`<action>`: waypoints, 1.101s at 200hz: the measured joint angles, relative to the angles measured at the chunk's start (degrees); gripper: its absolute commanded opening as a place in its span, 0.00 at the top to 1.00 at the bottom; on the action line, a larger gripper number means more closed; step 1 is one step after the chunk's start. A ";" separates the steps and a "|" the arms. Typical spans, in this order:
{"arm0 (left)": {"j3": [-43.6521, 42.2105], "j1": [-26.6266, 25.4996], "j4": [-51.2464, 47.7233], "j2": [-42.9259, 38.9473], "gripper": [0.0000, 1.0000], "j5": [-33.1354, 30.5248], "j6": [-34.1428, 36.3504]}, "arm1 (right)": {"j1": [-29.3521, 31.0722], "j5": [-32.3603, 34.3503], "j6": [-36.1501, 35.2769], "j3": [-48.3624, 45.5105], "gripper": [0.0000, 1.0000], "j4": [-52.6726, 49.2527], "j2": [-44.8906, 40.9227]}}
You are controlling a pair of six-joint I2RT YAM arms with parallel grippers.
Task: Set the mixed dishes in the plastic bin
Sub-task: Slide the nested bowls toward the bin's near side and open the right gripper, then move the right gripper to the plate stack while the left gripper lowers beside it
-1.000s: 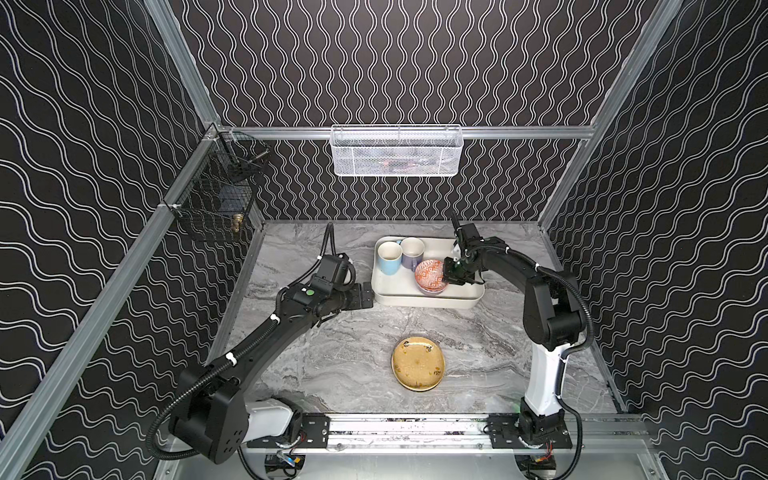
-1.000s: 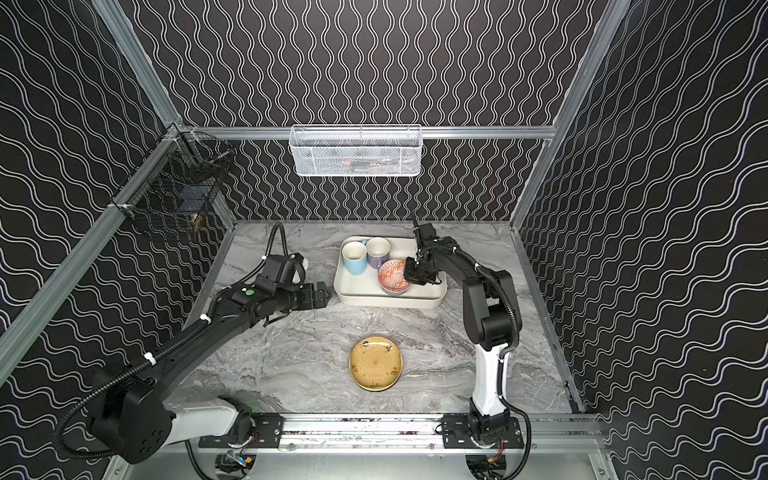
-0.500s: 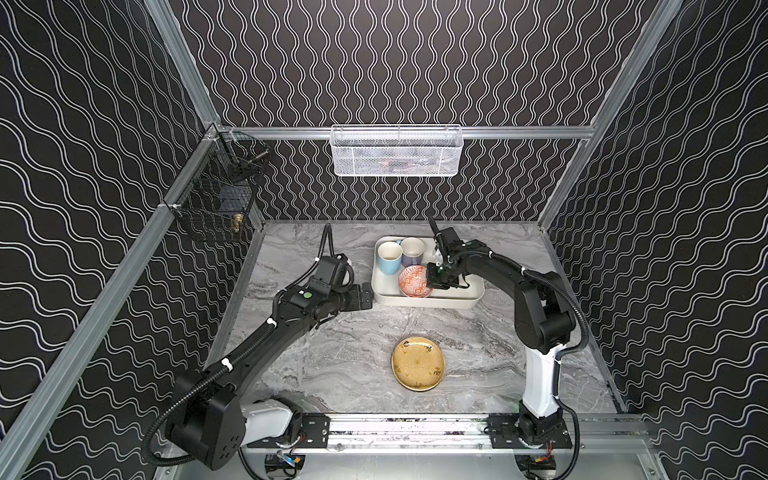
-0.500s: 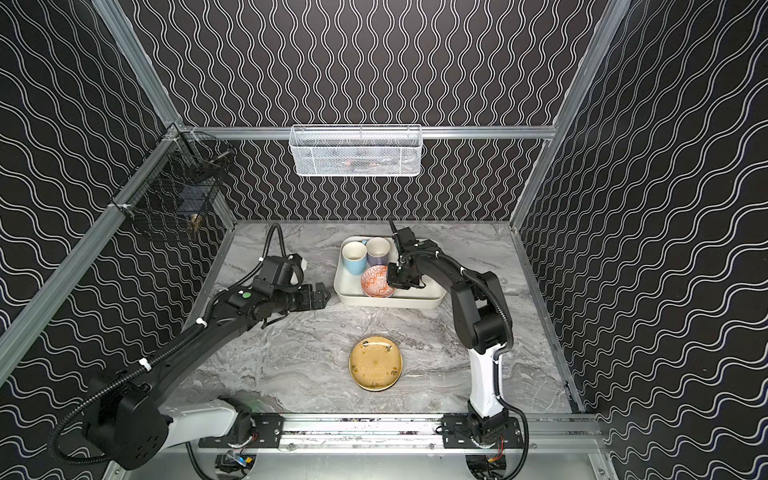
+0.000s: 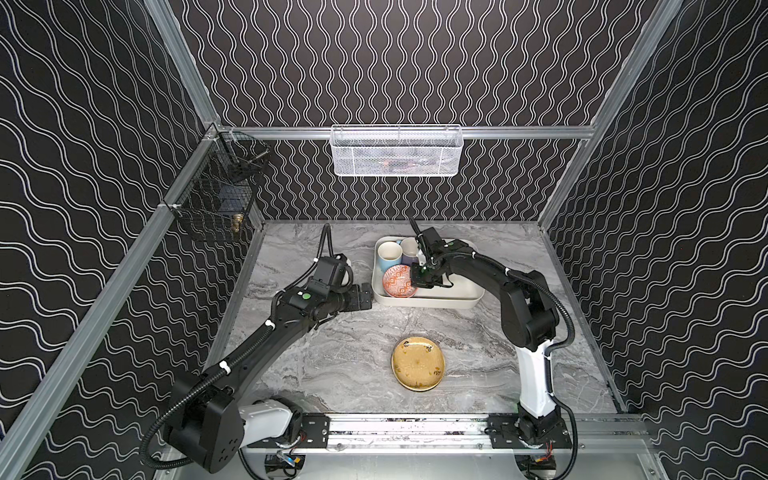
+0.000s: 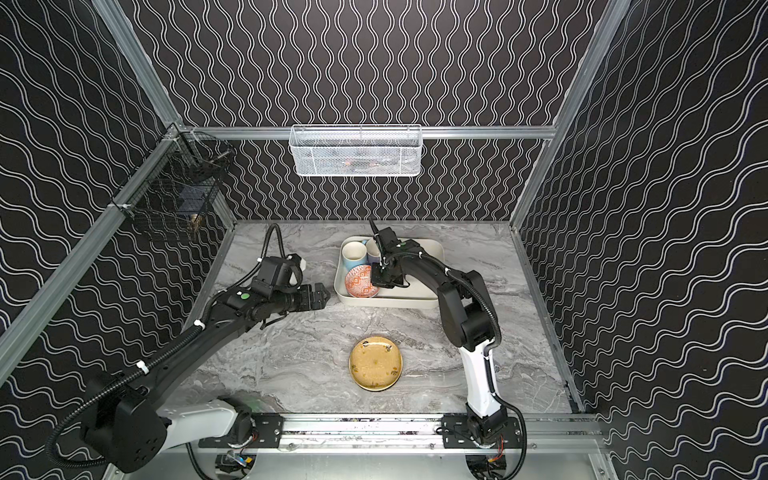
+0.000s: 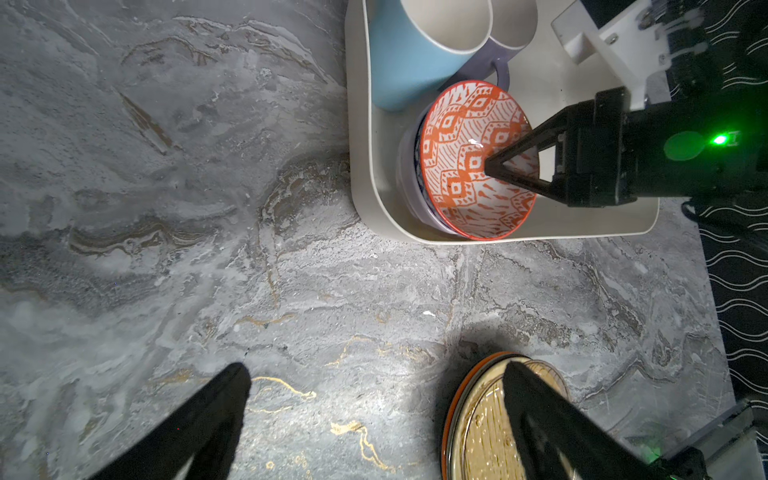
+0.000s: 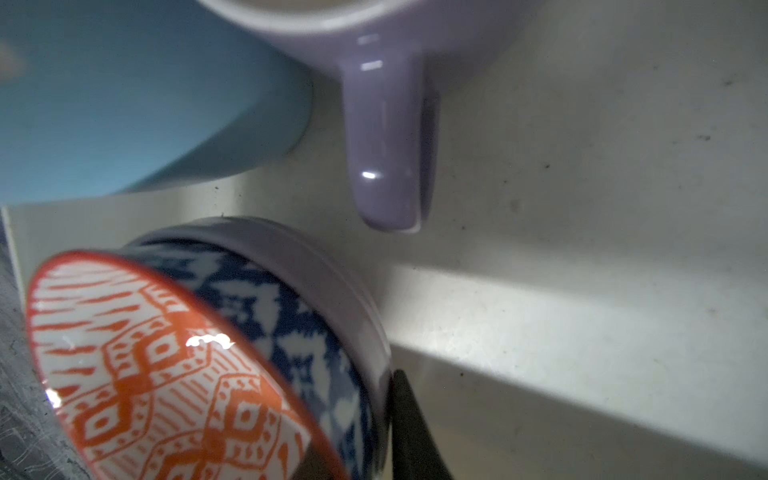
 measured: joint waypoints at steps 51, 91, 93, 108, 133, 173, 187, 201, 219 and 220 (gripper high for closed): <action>0.00 0.02 -0.02 -0.50 0.01 0.00 0.04 | 1.07 -1.70 0.04 -0.42 0.63 -1.20 -0.57; 0.00 0.02 -0.02 -0.81 0.01 0.00 0.44 | 1.07 -0.74 -0.02 -1.90 0.55 -1.68 -5.97; 0.00 0.02 -0.02 -0.83 0.01 0.00 0.44 | 1.07 -0.59 -0.11 -1.92 0.55 -1.75 -6.25; -0.15 0.02 0.00 -1.03 0.01 0.00 0.44 | 0.98 -0.07 -0.17 -2.45 0.55 -2.16 -8.66; -1.25 0.04 0.15 -1.62 0.01 0.35 0.42 | 1.03 1.11 -0.31 -6.32 0.57 -2.19 -14.38; -6.64 -1.22 1.22 -4.81 0.02 2.64 -0.70 | 1.22 2.10 0.92 -22.27 0.62 -1.05 -29.09; -7.93 -3.82 1.18 -6.05 0.02 2.43 -2.01 | 1.57 2.32 1.84 -29.35 0.65 -0.07 -34.10; -9.05 -7.80 1.25 -7.19 0.03 1.53 -2.69 | 2.10 2.40 3.10 -35.87 0.70 0.63 -38.56; -10.75 -13.18 1.31 -7.80 0.05 -0.57 -4.83 | 3.04 2.34 4.72 -43.17 0.72 1.97 -42.77; -10.84 -13.42 1.31 -7.82 0.05 -0.61 -4.94 | 3.08 2.34 4.79 -43.43 0.72 2.03 -42.93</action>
